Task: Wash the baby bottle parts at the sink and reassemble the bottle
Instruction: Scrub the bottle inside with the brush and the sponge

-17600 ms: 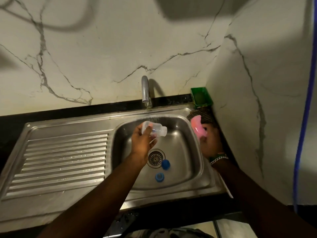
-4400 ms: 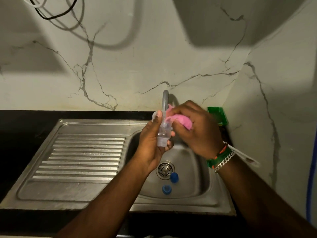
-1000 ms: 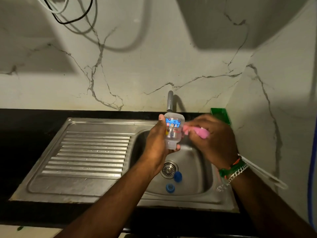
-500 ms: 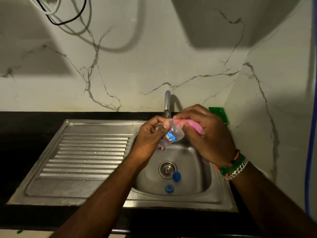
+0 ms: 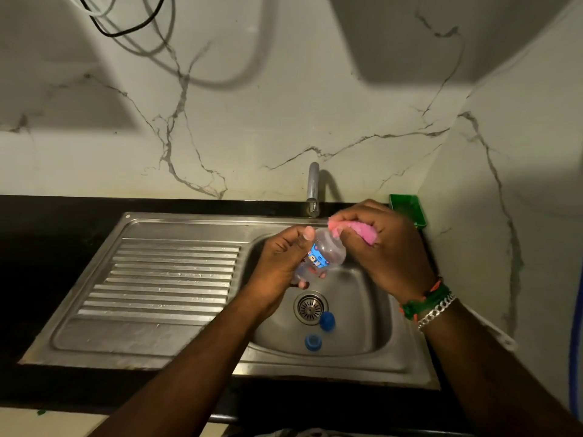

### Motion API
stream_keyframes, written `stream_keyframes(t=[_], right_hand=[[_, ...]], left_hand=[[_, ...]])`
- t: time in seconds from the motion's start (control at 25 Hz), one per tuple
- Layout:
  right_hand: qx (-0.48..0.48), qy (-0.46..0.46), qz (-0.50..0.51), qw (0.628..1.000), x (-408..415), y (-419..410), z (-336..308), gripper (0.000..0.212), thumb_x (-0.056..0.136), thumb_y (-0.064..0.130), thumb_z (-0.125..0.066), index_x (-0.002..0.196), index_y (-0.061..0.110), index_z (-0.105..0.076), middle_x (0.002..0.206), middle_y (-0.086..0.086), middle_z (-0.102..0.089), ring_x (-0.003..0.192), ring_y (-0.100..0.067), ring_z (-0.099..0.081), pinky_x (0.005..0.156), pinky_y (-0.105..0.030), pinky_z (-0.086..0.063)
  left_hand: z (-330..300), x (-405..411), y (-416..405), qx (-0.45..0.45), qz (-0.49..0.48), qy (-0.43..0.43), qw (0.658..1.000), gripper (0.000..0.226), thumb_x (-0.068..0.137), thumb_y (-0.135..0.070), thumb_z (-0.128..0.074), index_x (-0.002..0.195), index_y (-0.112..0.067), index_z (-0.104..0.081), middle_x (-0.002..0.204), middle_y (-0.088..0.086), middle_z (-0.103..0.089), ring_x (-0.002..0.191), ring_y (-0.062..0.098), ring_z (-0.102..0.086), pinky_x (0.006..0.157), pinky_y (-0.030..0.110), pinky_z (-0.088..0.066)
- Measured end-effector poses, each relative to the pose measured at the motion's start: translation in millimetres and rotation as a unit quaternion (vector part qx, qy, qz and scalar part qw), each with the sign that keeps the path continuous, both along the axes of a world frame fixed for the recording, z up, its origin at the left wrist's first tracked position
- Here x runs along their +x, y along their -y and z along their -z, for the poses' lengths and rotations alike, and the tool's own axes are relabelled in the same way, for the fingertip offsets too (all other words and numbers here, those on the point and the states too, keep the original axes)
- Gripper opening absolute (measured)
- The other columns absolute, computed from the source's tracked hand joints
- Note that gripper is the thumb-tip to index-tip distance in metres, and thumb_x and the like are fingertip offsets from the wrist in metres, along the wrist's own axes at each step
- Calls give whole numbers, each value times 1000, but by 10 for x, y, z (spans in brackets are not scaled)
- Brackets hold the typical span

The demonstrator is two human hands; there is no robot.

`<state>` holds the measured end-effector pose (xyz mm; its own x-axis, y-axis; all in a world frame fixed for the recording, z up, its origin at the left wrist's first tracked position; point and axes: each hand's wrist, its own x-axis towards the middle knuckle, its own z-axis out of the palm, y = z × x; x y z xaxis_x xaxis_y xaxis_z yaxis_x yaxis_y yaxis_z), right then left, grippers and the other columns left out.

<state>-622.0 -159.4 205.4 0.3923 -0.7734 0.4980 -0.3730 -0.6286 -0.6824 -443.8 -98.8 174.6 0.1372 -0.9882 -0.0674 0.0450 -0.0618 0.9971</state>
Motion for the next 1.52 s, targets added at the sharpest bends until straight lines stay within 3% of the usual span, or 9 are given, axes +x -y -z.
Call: stream_keyframes(t=[0.2,0.4,0.52,0.68,0.92,1.04,1.2,1.44,1.52], right_hand=[[-19,3,25,999,52,-105,22,17,93,15,-65,104,23,-76,104,11,-69,96,-5,-66,80,-38,-56],[-13,-17,-86,996,226,-327,-42,16,95,24,-68,107,28,-77,105,14,-70,98,-9,-67,81,-38,-55],[-27,52,-30,998,291,-293,-85,18,94,20,-71,109,25,-77,107,11,-71,99,-7,-68,81,-37,-57],[-23,53,92,994,274,-150,-84,17,94,18,-68,107,26,-76,103,10,-72,94,-2,-67,78,-35,-58],[-21,-80,-46,996,37,8,-107,16,93,19,-67,106,22,-77,101,9,-71,94,-5,-67,81,-37,-57],[-39,-64,-14,997,116,-35,-103,19,93,21,-63,106,19,-77,101,6,-72,92,-6,-67,79,-35,-57],[35,-71,-87,993,1,-1,-168,14,90,19,-69,100,19,-78,96,9,-74,91,-9,-69,79,-39,-57],[9,-36,-40,999,15,-91,-109,16,92,15,-70,105,20,-78,101,7,-72,95,-6,-68,84,-35,-57],[4,-23,43,999,34,-139,-40,15,90,19,-70,103,25,-78,101,10,-71,92,-4,-67,80,-39,-57]], left_hand=[[-106,39,29,16,-15,-111,994,50,89,-61,-59,104,-15,-71,90,15,-75,65,23,-67,48,22,-40],[-59,-10,71,30,-10,-127,991,43,89,-61,-58,99,-23,-75,84,7,-70,75,23,-62,61,31,-43],[-117,-15,111,28,-12,-116,993,41,86,-61,-59,97,-23,-71,85,3,-71,71,17,-64,54,24,-41],[-147,8,47,22,5,-110,994,45,90,-58,-56,106,-19,-69,93,11,-74,66,20,-66,48,21,-39],[-51,34,-48,42,-6,-110,993,46,87,-58,-57,102,-18,-72,94,15,-76,68,24,-67,47,20,-40],[-39,24,-69,38,-4,-116,993,46,88,-60,-59,102,-18,-72,92,16,-75,67,24,-66,48,21,-39],[4,30,-110,43,22,-113,992,48,92,-58,-57,106,-15,-72,96,21,-74,67,26,-65,46,21,-39],[-67,29,-73,48,-8,-186,981,46,91,-55,-52,107,-15,-70,93,14,-74,66,21,-65,43,19,-43],[-77,-7,-68,67,-14,-253,965,58,92,-62,-49,116,-12,-67,98,14,-72,72,19,-64,47,20,-48]])
